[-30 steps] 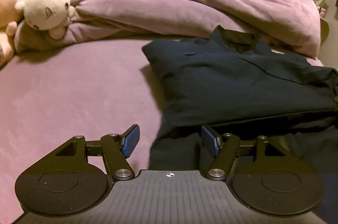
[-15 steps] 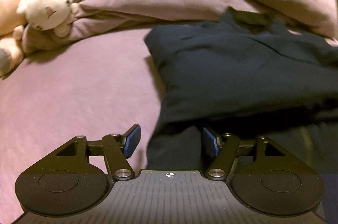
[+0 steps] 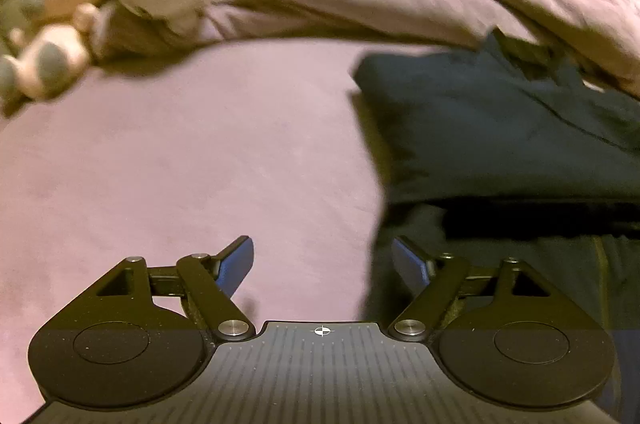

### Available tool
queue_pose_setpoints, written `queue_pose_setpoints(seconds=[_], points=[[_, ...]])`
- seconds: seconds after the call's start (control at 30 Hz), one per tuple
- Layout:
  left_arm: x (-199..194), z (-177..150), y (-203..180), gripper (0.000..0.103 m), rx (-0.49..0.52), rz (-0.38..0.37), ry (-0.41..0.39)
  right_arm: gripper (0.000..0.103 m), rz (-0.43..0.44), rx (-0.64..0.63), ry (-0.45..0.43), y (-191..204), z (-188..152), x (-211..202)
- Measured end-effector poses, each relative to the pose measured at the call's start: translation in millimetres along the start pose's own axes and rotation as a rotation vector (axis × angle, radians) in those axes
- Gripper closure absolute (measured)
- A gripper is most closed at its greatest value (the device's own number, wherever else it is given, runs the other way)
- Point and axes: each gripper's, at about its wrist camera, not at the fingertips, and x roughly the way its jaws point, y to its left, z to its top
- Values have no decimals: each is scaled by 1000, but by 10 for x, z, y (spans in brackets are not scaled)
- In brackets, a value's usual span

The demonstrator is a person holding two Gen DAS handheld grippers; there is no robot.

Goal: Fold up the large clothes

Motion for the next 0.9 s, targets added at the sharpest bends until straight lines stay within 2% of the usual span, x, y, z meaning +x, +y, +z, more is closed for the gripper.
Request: queue_pose_setpoints(seconds=[0.1, 0.13, 0.17, 0.27, 0.37, 0.43, 0.5, 0.53, 0.6, 0.67, 0.73, 0.9], points=[[-160, 144, -48, 22, -39, -38, -79, 61, -1, -80, -34, 274, 22, 56], [-164, 201, -105, 22, -56, -62, -96, 63, 3, -138, -24, 443, -22, 147], [-147, 255, -190, 22, -69, -91, -113, 71, 11, -193, -8, 602, -70, 257], [60, 346, -528, 23, -80, -138, -125, 77, 42, -348, 44, 1063, -256, 636], [368, 300, -764, 25, -96, -150, -107, 84, -28, -463, 69, 1225, -474, 1030], [537, 242, -893, 22, -67, -108, -95, 85, -72, -519, 71, 1218, -539, 1184], [634, 196, -932, 20, -55, -86, -113, 94, -128, -576, 51, 1128, -532, 1314], [667, 183, -928, 20, -66, -88, -114, 103, -159, -582, 44, 1067, -524, 1340], [718, 151, -879, 18, -88, -107, -105, 103, -185, -533, 14, 803, -451, 1373], [727, 154, -886, 17, -75, -113, -103, 103, -123, -426, 25, 555, -357, 1360], [697, 164, -882, 17, -61, -104, -99, 103, -119, -391, 33, 552, -331, 1298], [527, 97, -830, 18, -48, -100, -100, 101, -78, -487, 39, 762, -469, 836]])
